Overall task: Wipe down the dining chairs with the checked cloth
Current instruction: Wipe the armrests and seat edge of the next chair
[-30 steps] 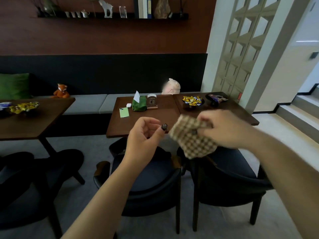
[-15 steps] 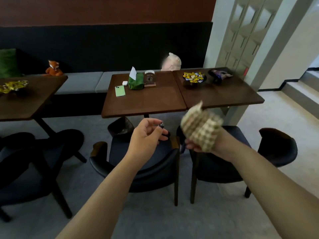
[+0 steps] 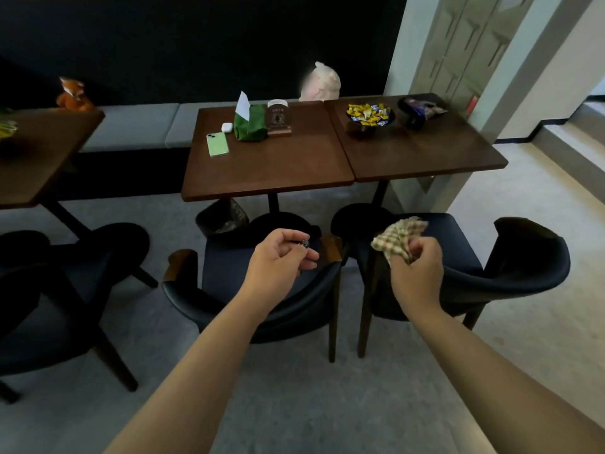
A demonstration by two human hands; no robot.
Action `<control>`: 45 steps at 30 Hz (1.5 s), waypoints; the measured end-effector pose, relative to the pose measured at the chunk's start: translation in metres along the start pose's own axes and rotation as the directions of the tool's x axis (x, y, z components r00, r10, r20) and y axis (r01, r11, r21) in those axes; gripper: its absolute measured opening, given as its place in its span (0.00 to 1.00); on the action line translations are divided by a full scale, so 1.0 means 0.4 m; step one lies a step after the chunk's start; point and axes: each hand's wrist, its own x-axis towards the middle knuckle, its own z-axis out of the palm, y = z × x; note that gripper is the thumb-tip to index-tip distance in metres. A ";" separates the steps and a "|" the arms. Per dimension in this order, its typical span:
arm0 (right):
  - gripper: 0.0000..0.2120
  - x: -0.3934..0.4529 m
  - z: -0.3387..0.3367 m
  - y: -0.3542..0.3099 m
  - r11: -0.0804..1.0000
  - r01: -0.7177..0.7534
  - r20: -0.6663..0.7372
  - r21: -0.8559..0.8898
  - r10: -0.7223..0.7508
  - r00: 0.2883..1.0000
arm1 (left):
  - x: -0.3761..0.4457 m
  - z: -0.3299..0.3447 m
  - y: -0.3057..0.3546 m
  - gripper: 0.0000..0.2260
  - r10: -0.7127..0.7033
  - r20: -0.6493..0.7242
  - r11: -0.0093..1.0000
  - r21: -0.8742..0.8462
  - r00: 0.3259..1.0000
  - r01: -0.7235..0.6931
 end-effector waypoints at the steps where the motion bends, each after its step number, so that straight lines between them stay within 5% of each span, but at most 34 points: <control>1: 0.08 -0.003 0.022 0.001 1.000 0.010 -0.032 0.001 -0.010 0.999 | 0.005 -0.009 -0.008 0.07 -0.003 0.007 1.000 -0.001 1.000 0.003; 5: 0.08 -0.028 0.162 0.038 0.993 -0.119 -0.053 -0.007 0.119 0.992 | 0.041 -0.042 -0.068 0.06 -0.038 0.020 0.999 0.005 0.999 0.037; 10: 0.06 -0.109 0.412 0.170 0.974 -0.203 0.234 -0.101 0.221 0.947 | 0.117 -0.056 -0.211 0.06 -0.168 -0.001 0.986 -0.002 0.986 0.168; 13: 0.22 -0.151 0.490 0.228 0.977 -0.167 0.225 -0.132 0.194 0.955 | 0.167 -0.051 -0.285 0.07 -0.273 -0.048 0.962 -0.030 0.961 0.272; 18: 0.26 -0.149 0.512 0.295 0.965 -0.023 0.274 -0.263 0.097 0.957 | 0.273 0.007 -0.350 0.07 -0.438 -0.142 0.896 -0.150 0.888 0.418; 24: 0.27 -0.006 0.439 0.277 0.974 -0.226 0.265 -0.010 0.220 0.939 | 0.423 0.101 -0.373 0.08 -0.560 -0.234 0.817 -0.314 0.795 0.483; 29: 0.25 0.298 0.383 0.297 0.991 -0.135 0.213 -0.009 0.134 0.968 | 0.555 0.201 -0.389 0.08 -0.569 -0.227 0.790 -0.419 0.791 0.448; 33: 0.21 0.351 0.454 0.360 0.969 -0.196 0.437 -0.153 0.245 0.866 | 0.621 0.276 -0.455 0.11 -0.628 -0.178 0.662 -0.634 0.758 0.400; 36: 0.18 0.288 0.531 0.418 0.989 -0.008 0.677 -0.149 0.108 0.728 | 0.650 0.293 -0.525 0.12 -0.681 -0.158 0.628 -0.629 0.715 0.458; 39: 0.18 0.301 0.553 0.442 0.974 0.138 0.703 -0.178 0.027 0.711 | 0.680 0.296 -0.574 0.13 -0.668 -0.062 0.644 -0.547 0.741 0.535; 45: 0.20 0.434 0.627 0.470 0.864 0.406 0.852 -0.297 0.048 0.522 | 0.719 0.299 -0.654 0.17 -0.676 0.069 0.652 -0.407 0.733 0.640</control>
